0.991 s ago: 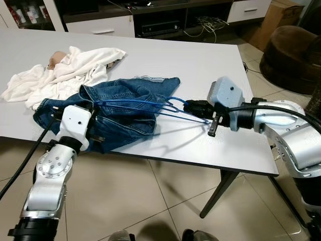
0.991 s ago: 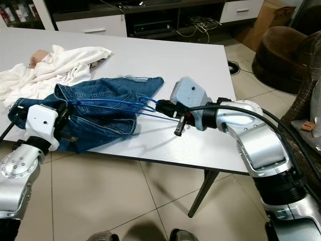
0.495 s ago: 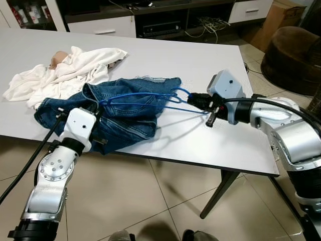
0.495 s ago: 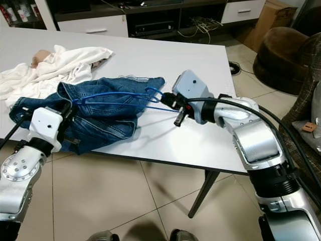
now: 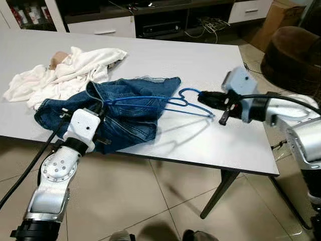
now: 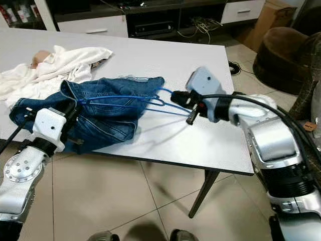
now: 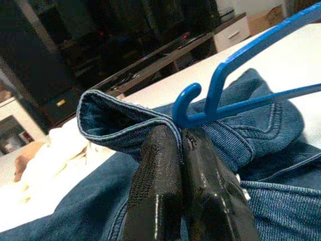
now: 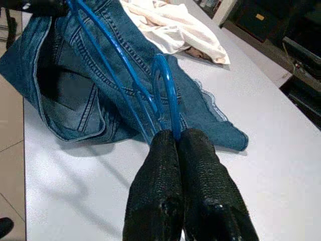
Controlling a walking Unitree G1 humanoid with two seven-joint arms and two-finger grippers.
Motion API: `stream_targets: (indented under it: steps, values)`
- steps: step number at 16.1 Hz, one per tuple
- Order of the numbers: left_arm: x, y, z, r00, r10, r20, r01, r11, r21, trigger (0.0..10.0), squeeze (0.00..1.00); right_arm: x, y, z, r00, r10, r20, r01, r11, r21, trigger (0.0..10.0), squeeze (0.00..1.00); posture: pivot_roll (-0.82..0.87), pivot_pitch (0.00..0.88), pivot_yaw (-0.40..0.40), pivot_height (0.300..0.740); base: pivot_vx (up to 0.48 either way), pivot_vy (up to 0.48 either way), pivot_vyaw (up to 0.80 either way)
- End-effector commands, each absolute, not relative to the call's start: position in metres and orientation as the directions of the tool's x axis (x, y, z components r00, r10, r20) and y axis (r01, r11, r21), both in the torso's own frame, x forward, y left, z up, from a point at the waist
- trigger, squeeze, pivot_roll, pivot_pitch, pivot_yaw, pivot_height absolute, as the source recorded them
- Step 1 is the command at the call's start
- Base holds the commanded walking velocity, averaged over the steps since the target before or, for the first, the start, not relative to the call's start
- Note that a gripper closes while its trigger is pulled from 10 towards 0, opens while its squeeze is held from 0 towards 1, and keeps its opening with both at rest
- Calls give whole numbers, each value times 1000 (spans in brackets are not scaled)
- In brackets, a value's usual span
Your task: Hang hanger
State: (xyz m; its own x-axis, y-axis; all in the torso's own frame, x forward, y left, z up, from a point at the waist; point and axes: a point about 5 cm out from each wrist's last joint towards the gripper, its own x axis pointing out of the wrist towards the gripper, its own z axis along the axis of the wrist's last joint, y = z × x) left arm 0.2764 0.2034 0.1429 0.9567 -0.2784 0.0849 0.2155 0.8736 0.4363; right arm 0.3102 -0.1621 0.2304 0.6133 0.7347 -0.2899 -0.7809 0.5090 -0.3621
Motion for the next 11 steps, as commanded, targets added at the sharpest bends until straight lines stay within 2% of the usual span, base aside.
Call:
stream_targets:
  steps: [1, 3, 8, 11]
  values:
    - [279, 197, 144, 944, -319, 86, 246, 852, 461, 0, 0, 307, -155, 236, 589, 768, -253, -794, 491, -359, 10000, 0, -40, 22, 33, 740, 0, 0, 0]
    - [279, 196, 144, 941, -327, 84, 251, 846, 471, 0, 0, 306, -150, 237, 576, 782, -240, -803, 484, -349, 10000, 0, -40, 22, 33, 740, 0, 0, 0]
    - [277, 203, 140, 951, -302, 75, 234, 853, 467, 0, 0, 312, -178, 236, 618, 749, -236, -778, 543, -314, 10000, 0, -30, 17, 36, 740, 0, 0, 0]
    - [279, 203, 138, 951, -300, 70, 236, 855, 462, 0, 0, 310, -182, 246, 609, 771, -185, -783, 547, -296, 10000, 0, -37, 17, 39, 740, 0, 0, 0]
